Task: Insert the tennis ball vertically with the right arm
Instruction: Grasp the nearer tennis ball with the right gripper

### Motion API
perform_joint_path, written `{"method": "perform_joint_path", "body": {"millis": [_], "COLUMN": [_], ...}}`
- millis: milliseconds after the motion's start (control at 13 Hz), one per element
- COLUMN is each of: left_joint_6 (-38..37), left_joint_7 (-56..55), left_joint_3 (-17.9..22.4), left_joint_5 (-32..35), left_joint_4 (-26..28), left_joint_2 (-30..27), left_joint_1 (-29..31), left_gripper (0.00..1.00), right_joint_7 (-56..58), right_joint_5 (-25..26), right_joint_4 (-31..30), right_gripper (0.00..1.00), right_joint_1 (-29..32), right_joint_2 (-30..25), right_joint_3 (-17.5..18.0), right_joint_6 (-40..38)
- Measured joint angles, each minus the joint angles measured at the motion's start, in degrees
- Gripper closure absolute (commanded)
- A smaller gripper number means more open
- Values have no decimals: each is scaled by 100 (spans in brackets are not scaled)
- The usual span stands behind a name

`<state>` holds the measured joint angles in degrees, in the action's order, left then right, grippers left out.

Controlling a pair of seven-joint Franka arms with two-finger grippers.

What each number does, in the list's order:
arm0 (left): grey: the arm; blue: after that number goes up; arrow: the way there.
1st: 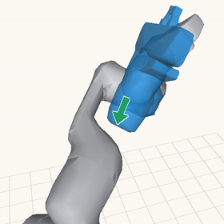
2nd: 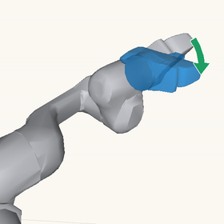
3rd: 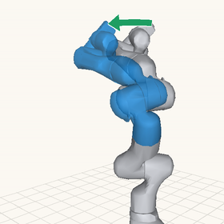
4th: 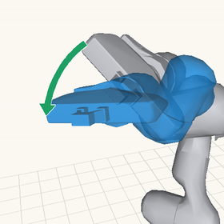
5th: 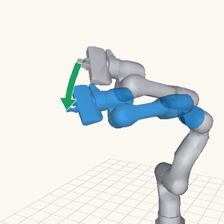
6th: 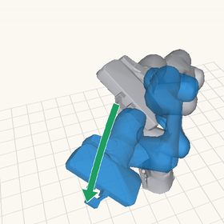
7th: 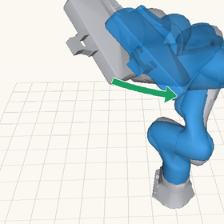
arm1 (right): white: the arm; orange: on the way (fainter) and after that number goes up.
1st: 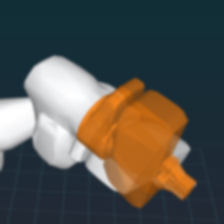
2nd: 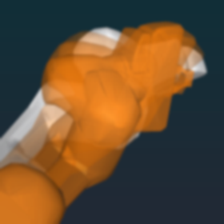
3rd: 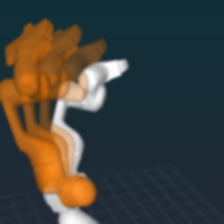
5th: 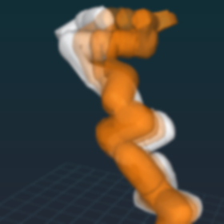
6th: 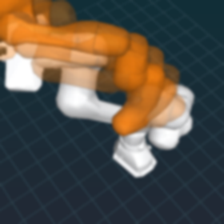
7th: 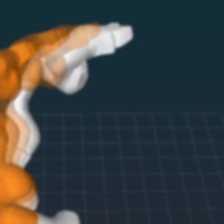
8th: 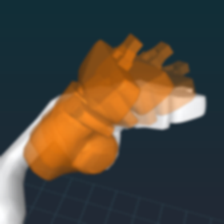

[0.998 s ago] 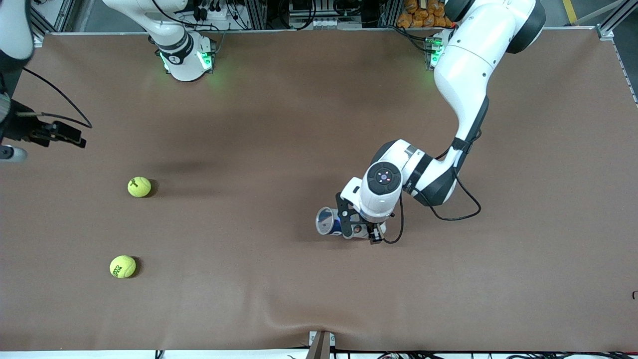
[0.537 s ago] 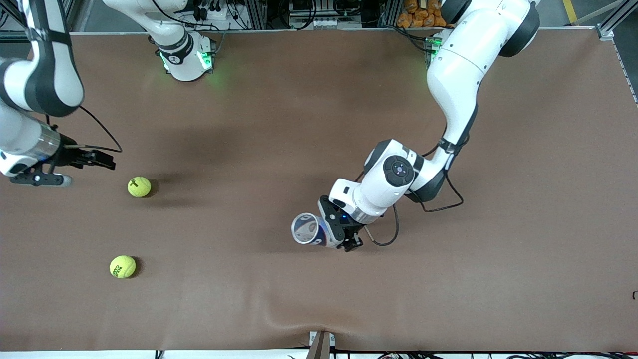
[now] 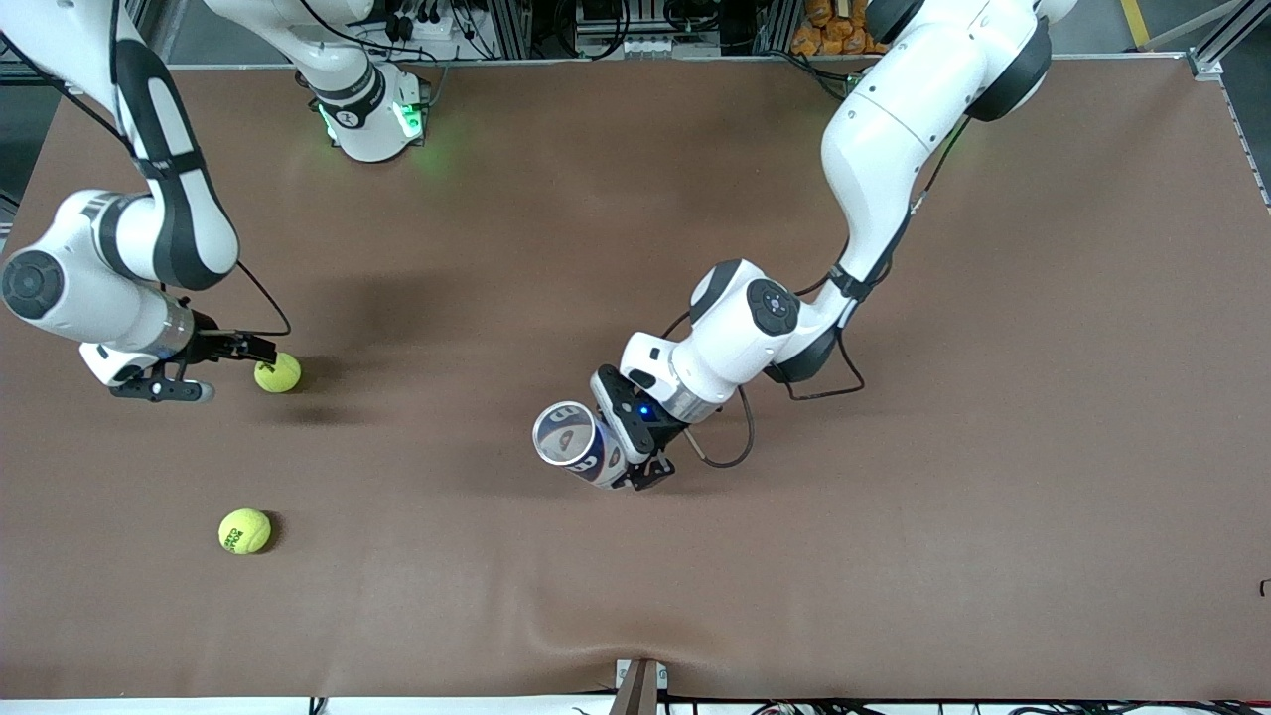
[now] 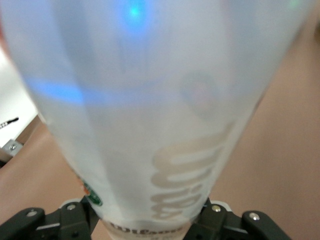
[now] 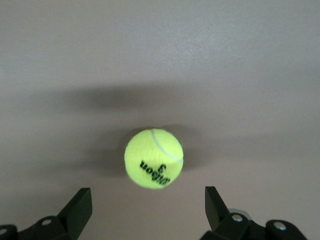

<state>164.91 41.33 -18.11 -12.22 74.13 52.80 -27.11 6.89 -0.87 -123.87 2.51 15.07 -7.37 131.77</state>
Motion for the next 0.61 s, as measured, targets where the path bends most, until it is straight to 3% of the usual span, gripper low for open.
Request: {"method": "perform_joint_path", "body": {"millis": [307, 614], "left_joint_6": [819, 1577], "left_joint_7": [-5, -8], "left_joint_3": [-51, -171], "left_joint_5": [-629, -967], "left_joint_4": [17, 56], "left_joint_2": [259, 552], "left_joint_1": [-306, -475], "left_gripper": [28, 28], "right_joint_7": [0, 0], "right_joint_5": [0, 0], "right_joint_4": [-14, -8], "right_gripper": [0, 0], "right_joint_1": [5, 5], "right_joint_2": [645, 969], "right_joint_3": [-10, -11], "right_joint_6": [715, 886]}}
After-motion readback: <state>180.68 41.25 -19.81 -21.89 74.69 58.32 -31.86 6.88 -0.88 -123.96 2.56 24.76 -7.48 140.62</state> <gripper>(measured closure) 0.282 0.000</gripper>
